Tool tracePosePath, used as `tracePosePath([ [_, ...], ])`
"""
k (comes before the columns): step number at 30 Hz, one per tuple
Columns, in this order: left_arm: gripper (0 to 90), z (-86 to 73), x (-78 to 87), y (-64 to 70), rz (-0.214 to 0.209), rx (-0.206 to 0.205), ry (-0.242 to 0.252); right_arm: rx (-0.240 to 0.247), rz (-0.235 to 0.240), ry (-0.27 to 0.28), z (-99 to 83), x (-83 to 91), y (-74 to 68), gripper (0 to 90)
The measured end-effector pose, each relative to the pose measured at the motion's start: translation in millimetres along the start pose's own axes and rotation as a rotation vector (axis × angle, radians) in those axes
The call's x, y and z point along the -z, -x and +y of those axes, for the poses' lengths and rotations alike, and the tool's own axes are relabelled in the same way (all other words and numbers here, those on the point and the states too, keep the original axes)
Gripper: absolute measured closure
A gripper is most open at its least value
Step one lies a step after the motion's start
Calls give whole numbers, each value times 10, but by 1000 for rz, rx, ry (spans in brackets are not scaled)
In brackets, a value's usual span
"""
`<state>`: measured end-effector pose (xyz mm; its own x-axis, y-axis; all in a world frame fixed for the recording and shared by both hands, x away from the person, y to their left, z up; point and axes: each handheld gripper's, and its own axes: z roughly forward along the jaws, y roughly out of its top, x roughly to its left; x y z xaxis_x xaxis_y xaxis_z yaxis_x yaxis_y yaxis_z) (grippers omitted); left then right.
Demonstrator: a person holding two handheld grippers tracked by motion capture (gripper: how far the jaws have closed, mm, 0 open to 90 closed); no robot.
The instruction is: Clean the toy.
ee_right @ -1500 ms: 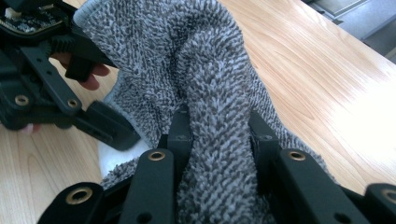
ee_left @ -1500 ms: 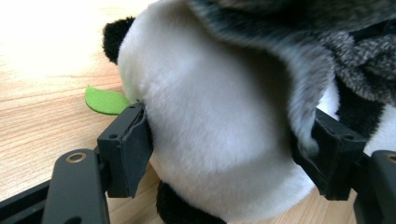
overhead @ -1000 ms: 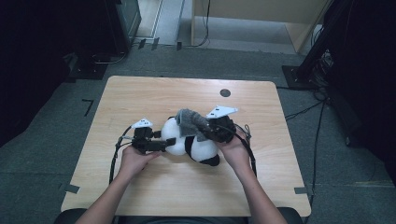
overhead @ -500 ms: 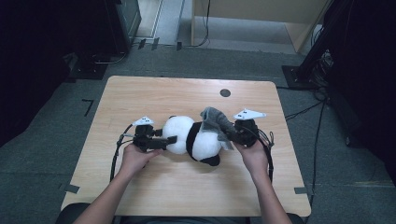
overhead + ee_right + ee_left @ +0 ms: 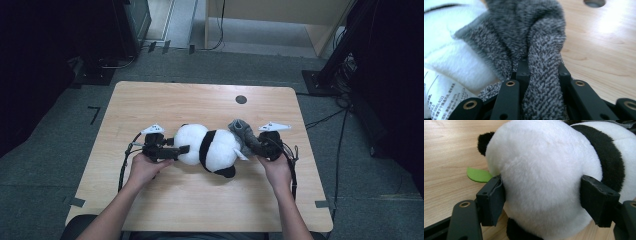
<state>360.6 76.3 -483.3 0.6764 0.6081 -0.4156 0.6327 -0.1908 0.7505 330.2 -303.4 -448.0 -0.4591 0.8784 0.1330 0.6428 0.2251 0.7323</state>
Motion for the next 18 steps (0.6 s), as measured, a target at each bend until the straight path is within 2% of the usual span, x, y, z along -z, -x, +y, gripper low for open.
tracePosePath([
  [3, 252, -2, -1, -3, 0, -2, 0, -12, 1, 48, 42, 136, 28, 728],
  [6, 252, -1, 0, -1, 0, -4, 1, -10, 2, 106, 110, 318, -7, 727],
  [8, 252, -1, 0, 1, 1, -2, 1, 8, 4, 136, 145, 442, -64, 727],
  [11, 252, -1, 0, 3, 3, -4, 1, 33, 32, 171, 170, 613, -185, 727],
  [15, 253, 0, 1, 8, 5, -4, 0, 74, 68, 173, 155, 692, -358, 726],
  [18, 253, 1, 0, 10, 7, -2, -1, 80, 121, 167, 138, 663, -450, 726],
])
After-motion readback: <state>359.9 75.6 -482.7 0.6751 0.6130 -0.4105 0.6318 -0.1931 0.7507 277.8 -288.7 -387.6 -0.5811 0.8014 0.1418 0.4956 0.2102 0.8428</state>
